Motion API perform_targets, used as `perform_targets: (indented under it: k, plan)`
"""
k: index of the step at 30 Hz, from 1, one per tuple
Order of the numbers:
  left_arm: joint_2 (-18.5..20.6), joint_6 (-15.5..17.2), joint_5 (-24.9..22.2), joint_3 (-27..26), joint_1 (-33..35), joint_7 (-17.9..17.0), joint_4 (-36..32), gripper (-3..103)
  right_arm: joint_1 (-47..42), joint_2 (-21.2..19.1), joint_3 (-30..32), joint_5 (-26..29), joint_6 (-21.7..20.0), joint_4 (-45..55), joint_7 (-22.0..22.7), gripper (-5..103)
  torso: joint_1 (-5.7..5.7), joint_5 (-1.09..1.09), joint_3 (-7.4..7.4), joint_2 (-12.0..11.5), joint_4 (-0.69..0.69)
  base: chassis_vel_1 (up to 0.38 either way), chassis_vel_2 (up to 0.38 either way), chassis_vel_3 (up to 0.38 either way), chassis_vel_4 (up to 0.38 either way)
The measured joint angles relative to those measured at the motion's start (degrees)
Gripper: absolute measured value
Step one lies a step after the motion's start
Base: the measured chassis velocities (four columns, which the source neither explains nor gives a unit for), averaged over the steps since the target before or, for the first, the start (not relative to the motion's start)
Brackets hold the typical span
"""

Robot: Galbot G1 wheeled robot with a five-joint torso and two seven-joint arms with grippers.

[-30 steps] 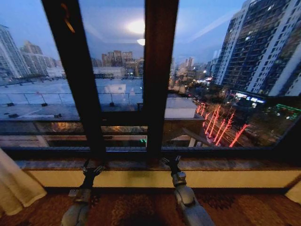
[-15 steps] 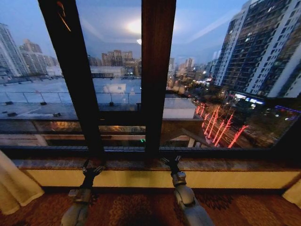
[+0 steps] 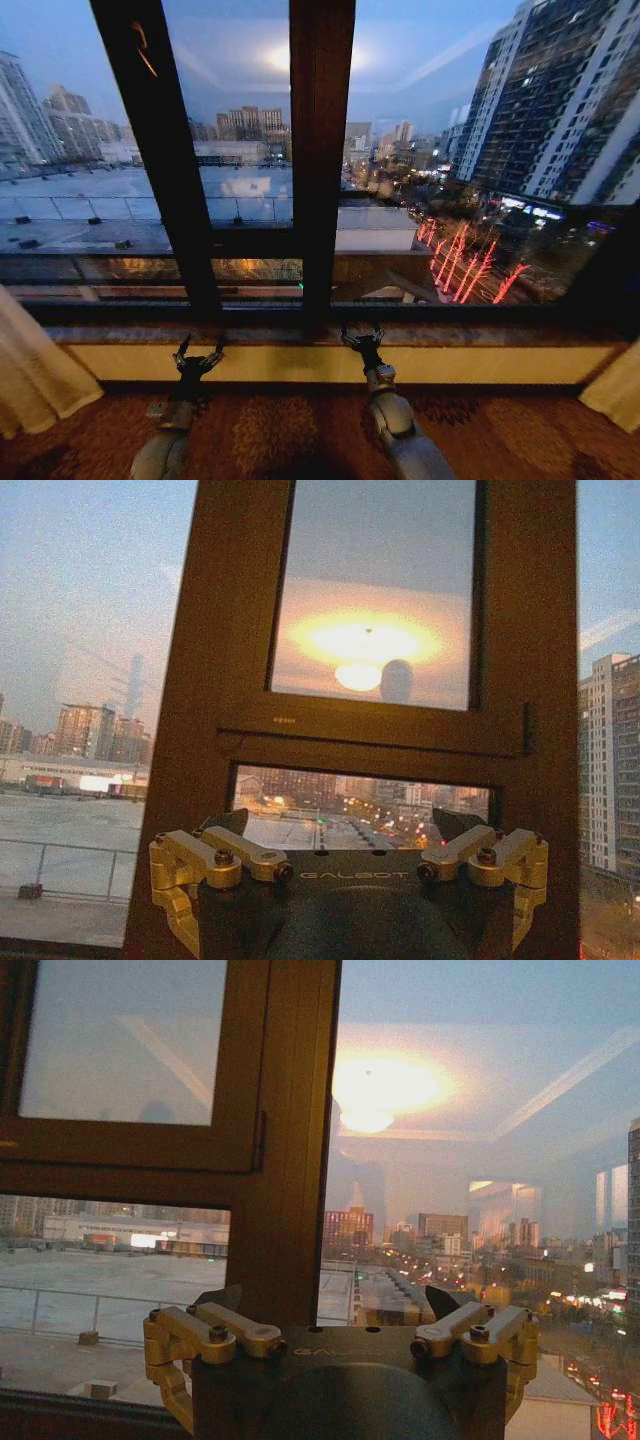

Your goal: Open the curtains by pulling them apart, changing their state from closed to fully open.

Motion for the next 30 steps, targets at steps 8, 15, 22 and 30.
perform_targets:
  k: [8,15,22,30]
  plan:
    - [0.0,0.0,0.0,0.0,0.0,0.0,0.0,100,0.0,0.0,0.0,0.0,0.0,0.0,0.0,100,-0.02,-0.01,-0.01,0.0,0.00,0.318,-0.353,-0.323,0.364]
    - [0.0,0.0,0.0,0.0,0.0,0.0,0.0,100,0.0,0.0,0.0,0.0,0.0,0.0,0.0,100,0.01,0.02,0.01,0.0,0.00,0.339,-0.379,-0.347,0.376]
    - [0.0,0.0,0.0,0.0,0.0,0.0,0.0,100,0.0,0.0,0.0,0.0,0.0,0.0,0.0,100,0.01,0.01,0.01,0.0,0.00,0.317,-0.338,-0.325,0.326]
    - [0.0,0.0,0.0,0.0,0.0,0.0,0.0,100,0.0,0.0,0.0,0.0,0.0,0.0,0.0,100,-0.05,-0.01,-0.01,0.0,-0.01,0.157,-0.107,-0.188,0.146]
